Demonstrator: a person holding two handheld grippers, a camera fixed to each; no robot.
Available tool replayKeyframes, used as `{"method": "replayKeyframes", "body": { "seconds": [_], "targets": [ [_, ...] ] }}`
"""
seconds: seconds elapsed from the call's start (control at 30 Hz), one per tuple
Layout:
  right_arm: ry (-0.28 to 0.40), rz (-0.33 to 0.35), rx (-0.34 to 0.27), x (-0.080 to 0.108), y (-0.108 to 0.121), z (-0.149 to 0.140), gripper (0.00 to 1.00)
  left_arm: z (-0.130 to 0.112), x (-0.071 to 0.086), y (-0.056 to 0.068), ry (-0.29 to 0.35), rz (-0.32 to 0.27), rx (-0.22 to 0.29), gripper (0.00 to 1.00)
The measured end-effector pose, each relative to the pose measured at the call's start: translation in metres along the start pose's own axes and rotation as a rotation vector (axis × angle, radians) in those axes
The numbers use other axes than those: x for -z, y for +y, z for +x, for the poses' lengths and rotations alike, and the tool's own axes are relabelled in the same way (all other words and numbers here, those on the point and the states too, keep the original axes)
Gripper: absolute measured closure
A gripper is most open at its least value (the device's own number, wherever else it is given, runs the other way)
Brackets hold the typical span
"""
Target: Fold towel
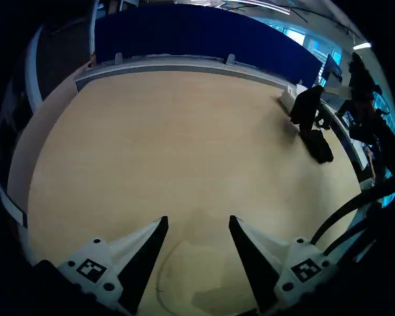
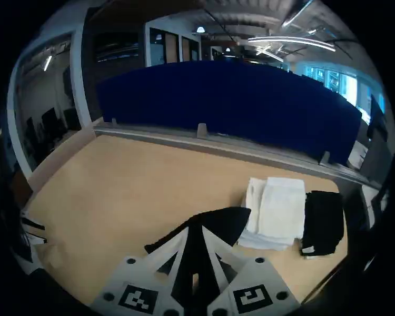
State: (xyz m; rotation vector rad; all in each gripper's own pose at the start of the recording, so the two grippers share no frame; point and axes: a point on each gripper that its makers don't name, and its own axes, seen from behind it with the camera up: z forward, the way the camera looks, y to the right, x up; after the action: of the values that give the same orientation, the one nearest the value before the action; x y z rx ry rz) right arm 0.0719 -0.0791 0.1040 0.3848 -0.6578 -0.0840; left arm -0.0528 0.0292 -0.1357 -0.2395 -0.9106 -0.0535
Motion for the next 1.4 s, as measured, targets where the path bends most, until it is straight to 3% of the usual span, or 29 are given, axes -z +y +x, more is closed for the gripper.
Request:
{"method": "replayKeyframes", "body": {
  "seconds": [0.2,0.4,0.7,1.0,1.4],
  "targets": [
    [-0.023,-0.034,-0.050,0.014,0.011,-0.031,0.97,0.002,-0.002,0.003,-0.004,-0.006,-0.006,0.15],
    [-0.037,-0.085,-0.132,0.041,0.029,-0.067,0.97,0.002,-0.005,0.005,-0.011,-0.011,-0.014,0.15],
    [-0.105,-0.198,-0.246,0.064,0.074,-0.138,0.97,0.003,-0.007,0.012,-0.018,-0.020,-0.033,0.15],
    [-0.173,-0.277,-0.279,0.070,0.097,-0.187,0.97,0.002,-0.008,0.015,-0.024,-0.019,-0.043,0.15],
    [-0.267,-0.326,-0.343,0.058,0.107,-0.244,0.97,-0.002,-0.007,0.016,-0.027,-0.015,-0.046,0.15]
  ]
}}
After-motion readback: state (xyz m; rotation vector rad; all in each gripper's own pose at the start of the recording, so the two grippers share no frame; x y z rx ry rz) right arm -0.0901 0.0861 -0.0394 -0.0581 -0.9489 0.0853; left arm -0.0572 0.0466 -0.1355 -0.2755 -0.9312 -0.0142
